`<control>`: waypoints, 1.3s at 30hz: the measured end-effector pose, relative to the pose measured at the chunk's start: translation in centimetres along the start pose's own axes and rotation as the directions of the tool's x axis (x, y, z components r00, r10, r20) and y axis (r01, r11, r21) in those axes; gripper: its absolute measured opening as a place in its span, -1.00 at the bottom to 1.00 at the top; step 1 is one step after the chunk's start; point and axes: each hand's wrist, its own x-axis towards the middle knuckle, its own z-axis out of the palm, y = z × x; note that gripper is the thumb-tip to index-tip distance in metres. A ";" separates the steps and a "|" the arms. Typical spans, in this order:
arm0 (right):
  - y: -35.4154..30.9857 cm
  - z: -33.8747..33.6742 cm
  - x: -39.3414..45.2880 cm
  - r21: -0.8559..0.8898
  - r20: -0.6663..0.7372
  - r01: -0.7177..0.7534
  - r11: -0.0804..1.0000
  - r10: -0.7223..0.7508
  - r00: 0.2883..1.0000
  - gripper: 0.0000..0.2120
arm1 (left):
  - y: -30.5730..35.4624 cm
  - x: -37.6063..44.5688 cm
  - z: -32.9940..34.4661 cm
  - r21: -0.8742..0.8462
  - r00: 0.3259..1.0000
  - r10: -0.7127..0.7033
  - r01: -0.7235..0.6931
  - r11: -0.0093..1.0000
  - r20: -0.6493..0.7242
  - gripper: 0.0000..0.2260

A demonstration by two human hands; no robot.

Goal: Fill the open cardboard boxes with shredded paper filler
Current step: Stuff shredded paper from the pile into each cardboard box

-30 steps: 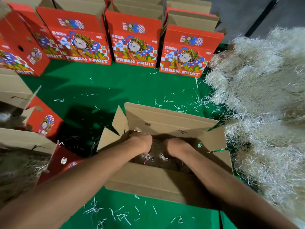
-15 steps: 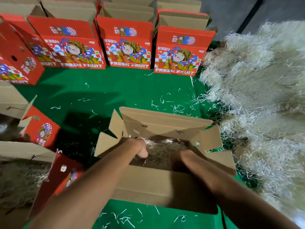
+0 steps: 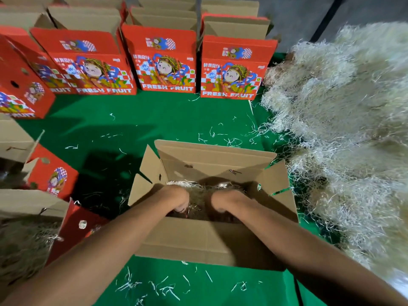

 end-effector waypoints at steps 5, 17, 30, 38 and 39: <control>-2.3 -1.0 1.6 -0.264 -0.291 0.328 0.907 -0.399 0.870 -0.40 | 0.1 1.0 1.7 0.152 0.993 -0.071 0.084 0.985 -0.090 -0.66; 0.6 1.0 0.3 -0.598 -0.208 0.257 0.759 -0.457 0.865 -0.66 | -1.7 2.9 3.1 0.462 0.965 -0.124 0.222 0.859 -0.232 -0.47; 2.8 0.8 -1.7 -0.236 -0.244 0.082 0.968 -0.141 0.960 -0.71 | 1.9 2.1 1.1 0.397 0.784 0.326 -0.111 0.911 -0.529 -0.70; 3.6 2.1 -2.2 -0.205 -0.132 0.016 0.979 -0.044 0.990 -0.31 | 0.3 2.5 1.2 0.367 0.906 0.159 -0.004 0.930 -0.392 -0.57; 3.5 2.1 -2.3 -0.234 -0.103 -0.007 0.972 -0.018 0.994 -0.33 | 0.3 2.5 1.2 0.399 0.923 0.125 0.033 0.916 -0.364 -0.59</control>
